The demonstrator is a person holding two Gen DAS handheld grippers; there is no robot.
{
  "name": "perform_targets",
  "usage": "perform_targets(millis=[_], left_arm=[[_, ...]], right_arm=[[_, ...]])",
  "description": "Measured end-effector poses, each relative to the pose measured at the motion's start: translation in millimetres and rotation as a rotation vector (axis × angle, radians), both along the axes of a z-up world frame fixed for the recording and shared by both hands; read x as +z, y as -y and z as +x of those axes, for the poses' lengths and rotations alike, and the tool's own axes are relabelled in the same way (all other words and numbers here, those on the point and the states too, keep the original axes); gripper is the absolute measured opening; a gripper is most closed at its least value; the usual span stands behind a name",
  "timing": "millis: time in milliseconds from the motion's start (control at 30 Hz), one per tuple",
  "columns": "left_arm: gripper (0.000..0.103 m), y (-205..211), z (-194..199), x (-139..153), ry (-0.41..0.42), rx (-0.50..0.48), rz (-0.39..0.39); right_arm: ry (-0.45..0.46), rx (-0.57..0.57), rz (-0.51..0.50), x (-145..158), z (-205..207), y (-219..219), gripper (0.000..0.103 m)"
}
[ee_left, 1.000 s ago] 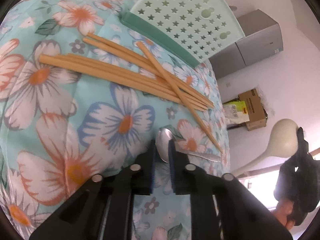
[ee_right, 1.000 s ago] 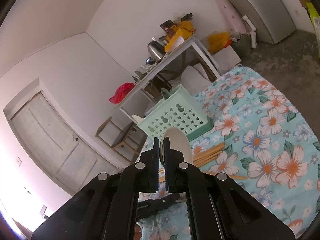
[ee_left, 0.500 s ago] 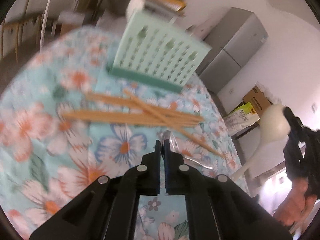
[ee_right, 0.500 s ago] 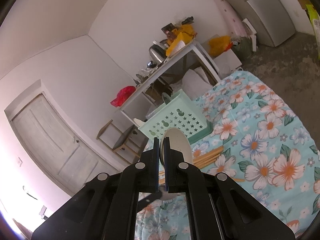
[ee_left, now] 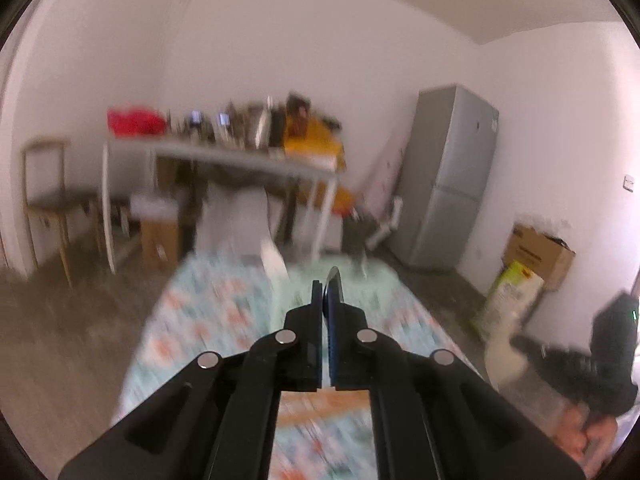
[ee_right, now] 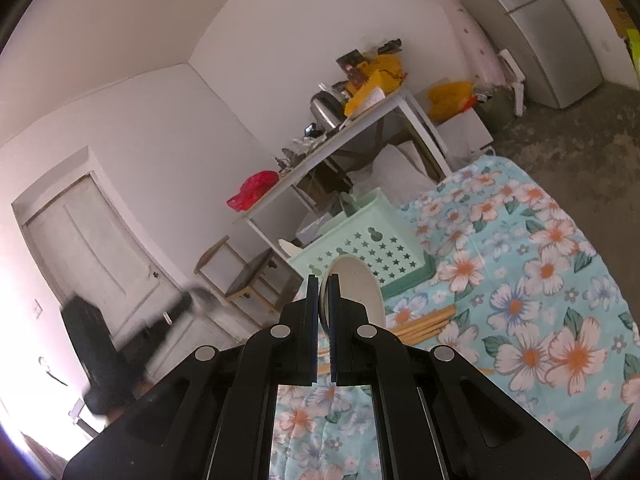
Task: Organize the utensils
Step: 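Grasp and lift the metal spoon with the left tool while the right tool holds the white spoon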
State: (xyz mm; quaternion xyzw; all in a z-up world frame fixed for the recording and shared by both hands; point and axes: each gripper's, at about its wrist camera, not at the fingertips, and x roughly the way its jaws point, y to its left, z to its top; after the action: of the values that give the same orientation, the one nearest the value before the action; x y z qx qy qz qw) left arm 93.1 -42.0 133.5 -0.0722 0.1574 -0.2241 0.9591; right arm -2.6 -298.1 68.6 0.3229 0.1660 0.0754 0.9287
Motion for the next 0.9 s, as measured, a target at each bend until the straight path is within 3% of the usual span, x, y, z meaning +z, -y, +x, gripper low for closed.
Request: perform_targets(millis=[133, 200, 300, 500, 700, 900], left_arm=[[0.001, -8.7, 26.6, 38.1, 0.124, 0.071, 0.011], [0.001, -6.8, 44.0, 46.2, 0.139, 0.085, 0.026], [0.001, 0.4, 69.9, 47.7, 0.150, 0.091, 0.055], [0.001, 25.6, 104.9, 33.7, 0.185, 0.108, 0.201], [0.001, 36.6, 128.0, 10.3, 0.140, 0.103, 0.258], [0.002, 35.1, 153.2, -13.5, -0.002, 0.029, 0.188]], right_arm=[[0.011, 0.009, -0.023, 7.9, 3.0, -7.2, 0.003], [0.016, 0.014, -0.037, 11.1, 5.0, -11.4, 0.003], [0.014, 0.017, -0.056, 12.5, 8.0, -16.2, 0.003], [-0.005, 0.020, -0.084, 11.9, 17.0, -18.3, 0.003], [-0.022, 0.027, -0.091, 8.4, 24.6, -18.1, 0.003], [-0.036, 0.041, -0.087, 3.2, 30.1, -20.6, 0.003]])
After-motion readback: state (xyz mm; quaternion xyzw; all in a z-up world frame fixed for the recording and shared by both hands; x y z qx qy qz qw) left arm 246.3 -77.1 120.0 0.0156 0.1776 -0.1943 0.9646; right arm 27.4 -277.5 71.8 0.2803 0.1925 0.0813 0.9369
